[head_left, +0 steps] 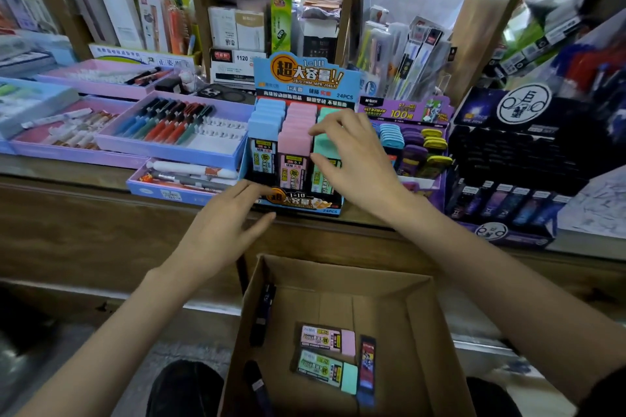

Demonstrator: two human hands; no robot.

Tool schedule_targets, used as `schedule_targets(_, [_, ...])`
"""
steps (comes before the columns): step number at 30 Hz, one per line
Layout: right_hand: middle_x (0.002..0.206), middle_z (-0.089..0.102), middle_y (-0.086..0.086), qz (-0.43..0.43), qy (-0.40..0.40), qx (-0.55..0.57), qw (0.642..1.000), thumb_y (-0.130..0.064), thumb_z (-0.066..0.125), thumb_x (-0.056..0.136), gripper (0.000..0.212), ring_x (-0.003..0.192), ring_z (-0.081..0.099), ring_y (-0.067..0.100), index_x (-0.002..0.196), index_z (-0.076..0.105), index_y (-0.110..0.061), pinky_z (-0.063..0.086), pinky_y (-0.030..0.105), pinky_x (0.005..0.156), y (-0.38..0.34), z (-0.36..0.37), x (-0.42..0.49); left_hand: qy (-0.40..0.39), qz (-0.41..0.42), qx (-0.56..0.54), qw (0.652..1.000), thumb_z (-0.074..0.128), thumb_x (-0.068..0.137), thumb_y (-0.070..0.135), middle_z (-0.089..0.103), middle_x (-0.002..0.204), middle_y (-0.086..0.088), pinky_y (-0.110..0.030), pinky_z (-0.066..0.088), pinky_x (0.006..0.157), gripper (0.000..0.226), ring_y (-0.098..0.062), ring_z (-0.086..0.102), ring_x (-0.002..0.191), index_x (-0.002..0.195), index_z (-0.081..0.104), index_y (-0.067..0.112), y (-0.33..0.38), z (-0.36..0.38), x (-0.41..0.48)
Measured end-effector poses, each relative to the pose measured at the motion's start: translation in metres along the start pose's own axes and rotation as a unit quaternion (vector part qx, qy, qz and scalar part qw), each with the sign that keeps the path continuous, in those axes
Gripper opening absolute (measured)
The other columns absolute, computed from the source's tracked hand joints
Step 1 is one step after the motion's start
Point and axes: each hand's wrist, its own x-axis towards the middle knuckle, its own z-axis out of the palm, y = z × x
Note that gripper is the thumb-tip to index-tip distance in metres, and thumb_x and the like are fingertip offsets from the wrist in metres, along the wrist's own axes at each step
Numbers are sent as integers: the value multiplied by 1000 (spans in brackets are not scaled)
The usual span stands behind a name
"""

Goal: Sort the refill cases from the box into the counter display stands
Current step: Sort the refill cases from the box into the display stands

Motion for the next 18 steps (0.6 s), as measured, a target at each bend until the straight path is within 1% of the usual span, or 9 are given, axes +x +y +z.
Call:
schedule_targets(1, [114,50,2,9,-3,22,1000,-22,59,89,28,111,36,17,115,56,-13,29,27,91,1,-6,-13,-9,8,-11,1000,63,88,25,60,112,0,-30,47,71,30,-14,59,89,116,59,13,5,5,-7])
schedule_targets(3, [113,49,-2,39,-28,56,997,-22,58,90,28,109,35,12,117,56,-15,28,24,89,6,-12,-45,-53,18,-36,998,61,88,28,58,110,5,-33,50,71,28,-14,61,88,114,59,16,12,23,-24])
schedule_targets(6, [109,47,-8,82,-116,65,988,-25,57,92,26,106,31,5,116,57,-18,27,22,85,23,-4,-99,-139,-13,-70,988,59,90,29,55,112,5,-36,49,81,28,-14,58,100,115,57,17,14,66,-49])
schedule_targets(7, [109,47,-10,102,-156,65,980,-26,56,92,25,106,32,4,116,57,-20,28,21,85,30,3,-118,-170,-33,-83,981,59,90,28,54,115,5,-36,48,86,28,-14,56,105,116,56,17,13,82,-57])
schedule_targets(9, [111,53,-8,150,-226,68,960,-27,55,92,22,109,40,7,114,58,-22,34,23,90,46,24,-154,-228,-75,-95,966,59,90,28,52,120,4,-35,45,93,31,-14,54,111,119,55,18,10,116,-71])
schedule_targets(11, [112,57,-8,215,-295,67,929,-24,55,92,22,107,49,7,113,57,-25,43,26,91,60,50,-191,-282,-108,-94,949,59,90,30,50,125,3,-31,43,97,32,-14,52,113,120,53,19,6,148,-82])
schedule_targets(14, [110,63,-4,326,-391,90,856,-21,57,91,22,99,59,7,113,57,-23,49,24,78,76,91,-243,-346,-138,-94,923,61,89,30,52,124,3,-26,42,94,34,-12,52,111,120,51,21,0,188,-97])
schedule_targets(16, [110,66,-1,382,-415,108,819,-27,60,90,20,95,61,12,109,57,-22,48,26,76,82,115,-273,-374,-160,-102,908,64,87,28,53,125,1,-29,43,96,40,-13,52,113,123,49,22,-3,209,-106])
schedule_targets(18, [111,64,-1,455,-403,119,785,-36,62,88,24,91,59,11,107,55,-24,45,26,76,82,136,-293,-393,-167,-82,900,64,86,32,47,132,0,-32,39,101,49,-15,45,121,130,43,24,-5,226,-113])
